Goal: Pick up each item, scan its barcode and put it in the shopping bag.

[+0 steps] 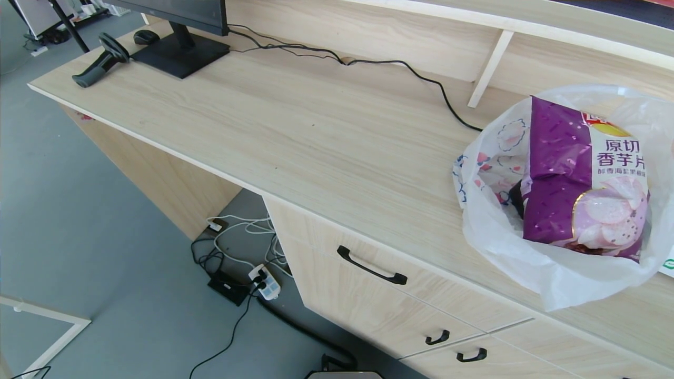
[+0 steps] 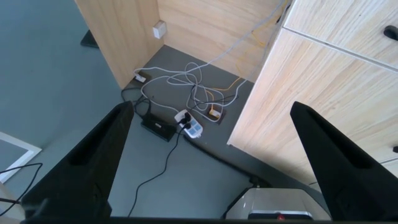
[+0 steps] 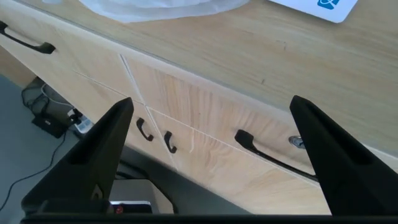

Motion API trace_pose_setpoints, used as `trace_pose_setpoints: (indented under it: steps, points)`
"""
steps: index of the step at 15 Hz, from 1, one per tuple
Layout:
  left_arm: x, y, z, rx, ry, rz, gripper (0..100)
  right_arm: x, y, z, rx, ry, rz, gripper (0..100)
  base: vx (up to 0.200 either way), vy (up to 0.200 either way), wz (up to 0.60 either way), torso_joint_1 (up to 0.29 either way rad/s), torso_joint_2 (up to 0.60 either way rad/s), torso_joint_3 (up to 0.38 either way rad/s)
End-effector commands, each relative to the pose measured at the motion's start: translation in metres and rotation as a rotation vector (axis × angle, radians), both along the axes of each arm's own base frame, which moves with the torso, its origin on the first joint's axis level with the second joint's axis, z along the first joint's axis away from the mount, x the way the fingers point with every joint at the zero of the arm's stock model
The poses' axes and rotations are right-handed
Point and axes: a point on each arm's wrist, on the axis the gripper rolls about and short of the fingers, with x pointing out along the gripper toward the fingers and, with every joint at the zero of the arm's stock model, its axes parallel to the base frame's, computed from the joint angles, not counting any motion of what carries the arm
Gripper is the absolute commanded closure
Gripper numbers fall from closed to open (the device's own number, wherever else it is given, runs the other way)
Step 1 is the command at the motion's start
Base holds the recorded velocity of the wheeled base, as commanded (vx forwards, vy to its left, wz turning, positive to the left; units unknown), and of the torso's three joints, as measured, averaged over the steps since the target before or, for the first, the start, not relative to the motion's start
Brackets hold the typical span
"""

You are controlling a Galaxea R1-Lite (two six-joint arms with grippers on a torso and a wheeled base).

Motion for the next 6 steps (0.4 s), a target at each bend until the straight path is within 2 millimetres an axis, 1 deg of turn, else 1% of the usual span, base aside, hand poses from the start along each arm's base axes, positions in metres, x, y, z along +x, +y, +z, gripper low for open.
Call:
trace_pose_setpoints:
  steps: [1,6]
  points:
    - [0.0001,0.0000,0.0002,0.000,0.000,0.000,0,0.0000,0.0000,-0.0003,0.001,0.000,-0.001,0,0.000,0.000,0.00,0.000,0.00,0.000]
    - [0.0001,0.0000,0.0002,0.000,0.000,0.000,0,0.0000,0.0000,-0.0003,0.002,0.000,0.001,0,0.000,0.000,0.00,0.000,0.00,0.000]
